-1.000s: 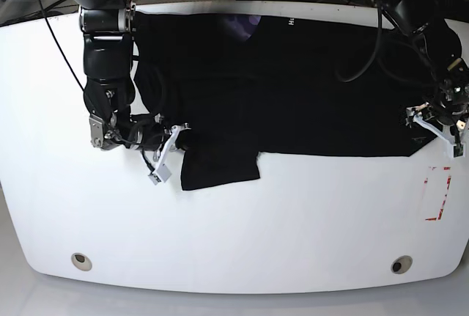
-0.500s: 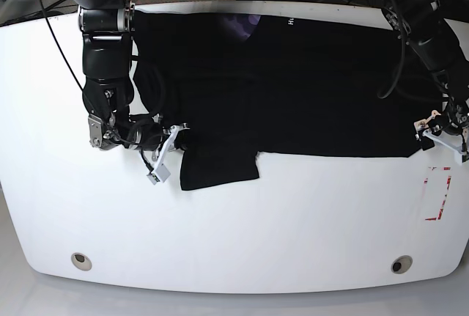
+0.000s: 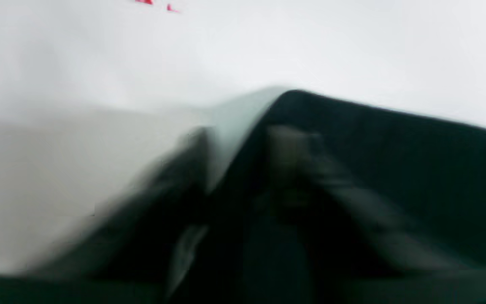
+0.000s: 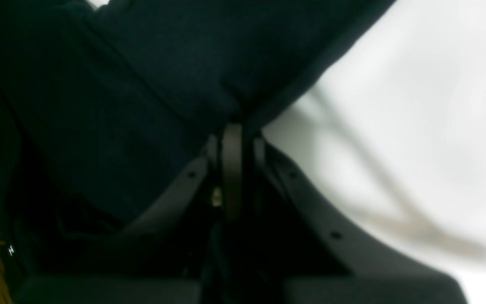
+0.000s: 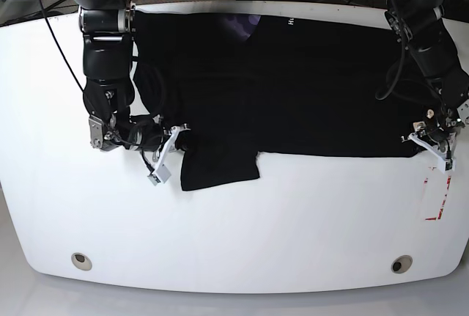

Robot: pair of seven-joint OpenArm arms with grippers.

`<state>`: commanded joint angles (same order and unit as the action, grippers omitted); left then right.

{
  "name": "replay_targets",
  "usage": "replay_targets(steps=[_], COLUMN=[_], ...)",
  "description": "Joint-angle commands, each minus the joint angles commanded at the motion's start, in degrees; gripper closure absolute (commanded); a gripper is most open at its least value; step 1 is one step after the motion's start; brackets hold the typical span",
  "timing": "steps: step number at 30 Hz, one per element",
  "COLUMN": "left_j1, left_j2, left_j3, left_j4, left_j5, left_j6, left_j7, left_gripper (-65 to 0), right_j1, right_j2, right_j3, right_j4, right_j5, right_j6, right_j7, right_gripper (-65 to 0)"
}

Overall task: Fold the T-shirt properly
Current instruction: 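Grasp the shirt's folded edge with both grippers, then fold the grasped edge over toward the collar with both grippers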

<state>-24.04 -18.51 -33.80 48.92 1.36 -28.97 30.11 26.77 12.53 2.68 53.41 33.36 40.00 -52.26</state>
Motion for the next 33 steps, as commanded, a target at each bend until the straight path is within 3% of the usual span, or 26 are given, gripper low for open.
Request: replay_targets(steps=[6, 12, 17, 19, 23, 27, 30, 32, 33], left_j1=[1.3, 2.8, 5.6, 6.7, 8.4, 8.4, 8.3, 8.1, 7.6], left_j2=[0.4, 3.1, 3.3, 3.4, 3.3, 3.2, 3.2, 3.2, 3.2], left_j3=[0.1, 0.1, 0.1, 0.1, 0.1, -0.2, -0.3, -0.2, -0.2], left_j4=[7.6, 17.8, 25.1, 27.6, 29.3, 26.5, 23.6, 22.4, 22.0], left_j5=[-0.3, 0.1, -0.3, -0.3, -0.2, -0.2, -0.3, -0.4, -0.4], left_j6=[-0.5, -6.1, -9.8, -11.0, -11.0, -10.0, -8.4, -8.2, -8.2], left_j7=[0.2, 0.4, 5.5, 6.5, 7.6, 7.6, 7.6, 7.6, 7.6], left_gripper=[-7.6, -7.9, -7.9, -7.9, -8.6, -23.6, -44.2, -51.1, -51.1], right_j1=[2.9, 3.3, 1.4, 0.4, -2.1, -2.5, -2.9, -2.9, -2.9], right_j2=[1.4, 2.1, 2.2, 2.2, 2.2, 2.2, 1.8, 1.6, 1.6], right_j3=[0.0, 0.0, 4.0, 6.5, 9.1, 9.2, 9.1, 9.1, 9.1], right_j4=[1.2, 13.4, 23.3, 25.9, 28.3, 28.3, 28.3, 28.3, 28.3], right_j5=[0.2, 0.2, 0.2, 0.2, 0.2, -0.1, 0.1, 0.1, 0.1], right_j6=[0.00, 0.00, 0.00, 0.00, 0.00, 0.00, 0.00, 0.00, 0.00], right_j7=[-1.7, -9.1, -17.0, -18.9, -19.9, -19.8, -19.8, -19.8, -19.8], right_gripper=[0.0, 0.0, 0.0, 0.0, 0.0, 0.0, 0.0, 0.0, 0.0])
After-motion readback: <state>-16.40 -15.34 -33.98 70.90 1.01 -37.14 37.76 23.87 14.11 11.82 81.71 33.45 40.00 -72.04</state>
